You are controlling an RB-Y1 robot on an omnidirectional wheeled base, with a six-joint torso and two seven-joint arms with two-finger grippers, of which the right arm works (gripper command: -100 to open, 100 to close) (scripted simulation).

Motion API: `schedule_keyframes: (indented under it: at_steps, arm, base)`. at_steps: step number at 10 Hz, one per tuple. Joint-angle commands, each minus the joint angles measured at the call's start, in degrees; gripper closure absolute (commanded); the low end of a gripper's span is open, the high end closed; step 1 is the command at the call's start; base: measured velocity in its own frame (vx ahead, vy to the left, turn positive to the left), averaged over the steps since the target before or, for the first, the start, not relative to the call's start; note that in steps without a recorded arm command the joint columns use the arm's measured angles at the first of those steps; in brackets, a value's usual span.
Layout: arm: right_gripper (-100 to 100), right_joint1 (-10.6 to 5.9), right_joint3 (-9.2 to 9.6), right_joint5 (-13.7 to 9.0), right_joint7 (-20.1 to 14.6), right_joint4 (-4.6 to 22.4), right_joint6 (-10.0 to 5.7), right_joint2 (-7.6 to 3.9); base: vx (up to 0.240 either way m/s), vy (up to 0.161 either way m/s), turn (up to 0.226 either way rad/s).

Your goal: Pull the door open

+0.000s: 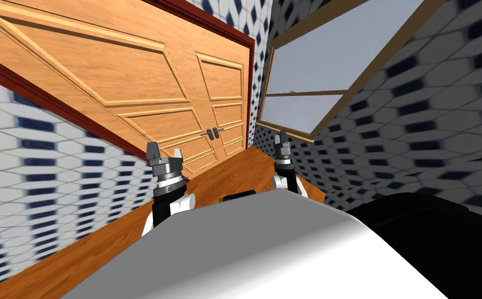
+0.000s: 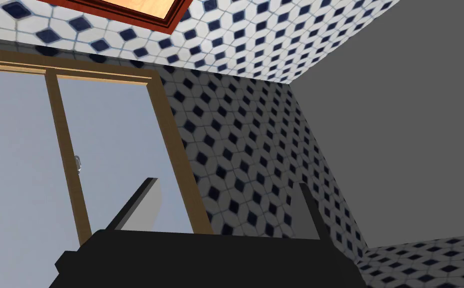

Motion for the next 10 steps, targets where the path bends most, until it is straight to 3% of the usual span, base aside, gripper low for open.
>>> schedule_keyframes:
  at_steps: [1, 10]
  arm:
    - [-100, -1.14, -0.06, 0.3, -1.0, 2.1, 0.31, -0.57]
    - [-100, -7.85, -0.42, 1.9, -6.6, 14.2, 2.15, -3.18]
  base:
    - [-0.037, 0.089, 0.038]
    - [0.117, 0.025, 0.086]
